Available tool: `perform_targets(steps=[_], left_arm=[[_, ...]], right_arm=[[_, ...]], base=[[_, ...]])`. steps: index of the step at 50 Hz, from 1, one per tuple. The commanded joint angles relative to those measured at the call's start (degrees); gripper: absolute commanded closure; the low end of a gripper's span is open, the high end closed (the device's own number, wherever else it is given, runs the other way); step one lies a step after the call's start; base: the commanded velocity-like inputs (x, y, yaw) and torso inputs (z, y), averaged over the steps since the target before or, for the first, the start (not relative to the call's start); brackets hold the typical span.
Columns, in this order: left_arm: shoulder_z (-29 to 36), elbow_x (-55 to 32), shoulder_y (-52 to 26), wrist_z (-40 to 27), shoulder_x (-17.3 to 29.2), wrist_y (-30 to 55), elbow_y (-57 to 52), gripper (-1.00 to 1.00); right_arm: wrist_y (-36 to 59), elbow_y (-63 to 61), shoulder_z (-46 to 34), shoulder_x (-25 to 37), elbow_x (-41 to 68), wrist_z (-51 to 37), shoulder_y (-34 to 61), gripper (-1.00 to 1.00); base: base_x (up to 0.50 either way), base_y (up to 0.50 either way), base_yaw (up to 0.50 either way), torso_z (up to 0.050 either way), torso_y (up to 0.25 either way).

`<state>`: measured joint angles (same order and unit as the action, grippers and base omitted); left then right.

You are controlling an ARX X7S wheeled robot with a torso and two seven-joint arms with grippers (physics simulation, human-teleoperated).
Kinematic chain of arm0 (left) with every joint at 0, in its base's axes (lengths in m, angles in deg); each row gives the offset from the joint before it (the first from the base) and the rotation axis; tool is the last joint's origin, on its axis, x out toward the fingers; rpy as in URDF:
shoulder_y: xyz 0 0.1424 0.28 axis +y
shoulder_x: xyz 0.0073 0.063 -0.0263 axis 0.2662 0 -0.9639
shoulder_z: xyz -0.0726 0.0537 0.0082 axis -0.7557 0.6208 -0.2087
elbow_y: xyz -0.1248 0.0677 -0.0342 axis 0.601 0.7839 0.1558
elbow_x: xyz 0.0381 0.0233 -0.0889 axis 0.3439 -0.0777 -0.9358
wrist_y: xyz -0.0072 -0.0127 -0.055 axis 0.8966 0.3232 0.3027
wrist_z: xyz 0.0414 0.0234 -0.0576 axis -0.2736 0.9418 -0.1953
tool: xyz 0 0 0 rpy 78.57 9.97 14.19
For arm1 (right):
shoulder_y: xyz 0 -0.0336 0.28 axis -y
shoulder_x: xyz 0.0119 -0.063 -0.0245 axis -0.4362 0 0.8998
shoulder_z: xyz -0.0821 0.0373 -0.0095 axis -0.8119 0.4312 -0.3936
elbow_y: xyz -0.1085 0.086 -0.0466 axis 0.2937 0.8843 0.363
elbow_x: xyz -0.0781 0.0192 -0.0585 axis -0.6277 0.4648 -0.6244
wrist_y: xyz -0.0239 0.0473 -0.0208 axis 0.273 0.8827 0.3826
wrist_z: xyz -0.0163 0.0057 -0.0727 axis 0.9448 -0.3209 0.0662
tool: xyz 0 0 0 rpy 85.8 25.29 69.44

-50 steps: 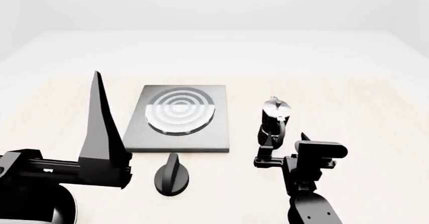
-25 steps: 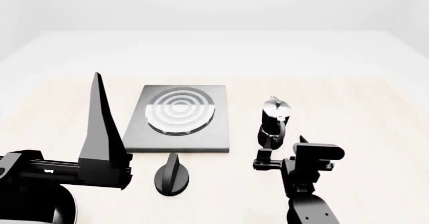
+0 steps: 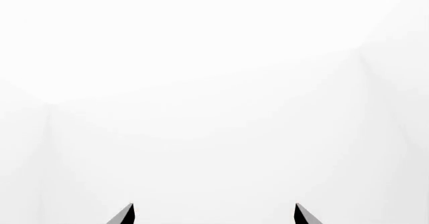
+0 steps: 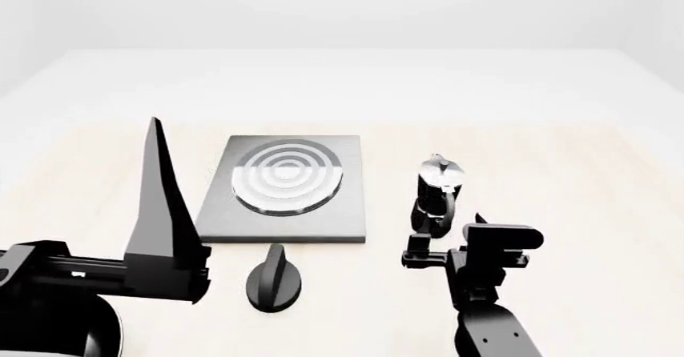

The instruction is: Turn on the stove and put the moka pot on it.

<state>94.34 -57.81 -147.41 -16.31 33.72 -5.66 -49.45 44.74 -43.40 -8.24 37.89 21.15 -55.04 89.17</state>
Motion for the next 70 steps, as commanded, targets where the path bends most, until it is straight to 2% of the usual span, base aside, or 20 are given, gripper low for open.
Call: perform_targets(steps=[1,6,10,18,21,26,29,34,37,39,46,48,49,53,55,59,60,62,69,70], left_arm=[[-0.29,-0.12,0.19,0.19,0.18,-0.57,0.12,-1.00],[-0.27,0.23,0.53,0.10,0.26,-0.89,0.23,-1.00],[-0.46,0.07,0.45,0.19,0.48,-0.99,0.00,-1.00],[-0.89,-0.53,0.17,0.43,0.31,-0.91,-0.09,-1.00],[-0.92,-0.39,0.25,0.44,0.35,-0.90,-0.16,-1.00],[-1.03,-0.47,0.23,0.44,0.53,-0.69,-0.48,-1.00],[-1.07,-0.53,0.29,0.49,0.48,-0.71,-0.38,-1.00],[-0.92,0.02,0.86,0.25,0.37,-1.17,-0.04,-1.00],[-0.94,-0.05,0.96,0.33,0.31,-1.25,0.08,-1.00],[-0.95,0.02,1.09,0.28,0.35,-1.50,0.18,-1.00],[-0.97,0.21,1.46,0.36,0.27,-2.03,0.54,-1.00],[-0.97,0.29,1.64,0.36,0.30,-2.42,0.76,-1.00],[-0.98,0.31,1.68,0.34,0.28,-2.42,0.76,-1.00],[-0.79,0.84,2.24,0.25,0.29,-2.98,1.16,-1.00],[-0.83,0.81,2.31,0.22,0.36,-3.05,1.15,-1.00],[-0.97,0.63,2.22,0.24,0.43,-2.68,0.78,-1.00],[-0.98,0.68,2.31,0.22,0.53,-2.96,0.84,-1.00],[-0.97,0.75,2.43,0.22,0.53,-3.04,0.92,-1.00],[-0.91,0.86,2.99,0.26,0.47,-3.81,1.53,-1.00],[-1.03,0.76,2.89,0.21,0.48,-3.74,1.40,-1.00]], right_arm=[[1.82,-1.22,-0.22,0.49,0.24,-0.61,0.80,-1.00],[-2.99,5.01,-0.28,-0.80,-0.59,0.61,1.51,-1.00],[0.81,1.00,-0.44,0.12,-0.01,-0.38,1.59,-1.00],[-3.52,7.37,-0.54,-1.07,-0.63,0.85,2.57,-1.00],[-0.28,4.14,-0.69,-0.27,-0.18,0.05,2.42,-1.00],[-1.59,7.57,-1.13,-0.84,-1.16,0.16,3.70,-1.00],[-8.04,16.92,-1.24,-2.72,-2.33,1.65,5.47,-1.00],[-3.00,11.13,-1.61,-1.58,-1.91,0.30,5.02,-1.00],[-7.87,17.45,-1.56,-2.85,-2.50,1.42,6.04,-1.00],[-3.37,11.50,-1.74,-1.63,-1.95,0.25,5.10,-1.00],[-2.94,11.24,-2.01,-1.69,-1.90,0.21,5.42,-1.00],[-7.72,17.30,-1.97,-2.97,-2.48,1.31,6.25,-1.00],[-4.70,13.62,-2.08,-2.20,-2.10,0.66,5.91,-1.00],[-8.27,18.28,-2.02,-3.18,-2.45,1.42,6.65,-1.00],[-2.94,11.22,-2.25,-1.73,-1.76,0.13,5.54,-1.00],[-2.50,9.57,-2.20,-1.44,-1.42,-0.07,4.95,-1.00],[-3.09,9.88,-2.07,-1.46,-1.18,0.33,4.97,1.00],[-6.55,13.23,-2.09,-2.17,-1.83,0.74,5.11,1.00],[-2.80,4.42,-2.53,-0.37,-2.55,-2.64,2.96,1.00],[1.06,-1.36,-2.80,0.90,-2.56,-4.09,2.25,1.00]], base=[[0.00,0.00,0.00,0.000,0.000],[0.00,0.00,0.00,0.000,0.000],[0.00,0.00,0.00,0.000,0.000],[0.00,0.00,0.00,0.000,0.000],[0.00,0.00,0.00,0.000,0.000],[0.00,0.00,0.00,0.000,0.000],[0.00,0.00,0.00,0.000,0.000],[0.00,0.00,0.00,0.000,0.000],[0.00,0.00,0.00,0.000,0.000],[0.00,0.00,0.00,0.000,0.000],[0.00,0.00,0.00,0.000,0.000],[0.00,0.00,0.00,0.000,0.000],[0.00,0.00,0.00,0.000,0.000],[0.00,0.00,0.00,0.000,0.000],[0.00,0.00,0.00,0.000,0.000],[0.00,0.00,0.00,0.000,0.000],[0.00,0.00,0.00,0.000,0.000],[0.00,0.00,0.00,0.000,0.000],[0.00,0.00,0.00,0.000,0.000],[0.00,0.00,0.00,0.000,0.000]])
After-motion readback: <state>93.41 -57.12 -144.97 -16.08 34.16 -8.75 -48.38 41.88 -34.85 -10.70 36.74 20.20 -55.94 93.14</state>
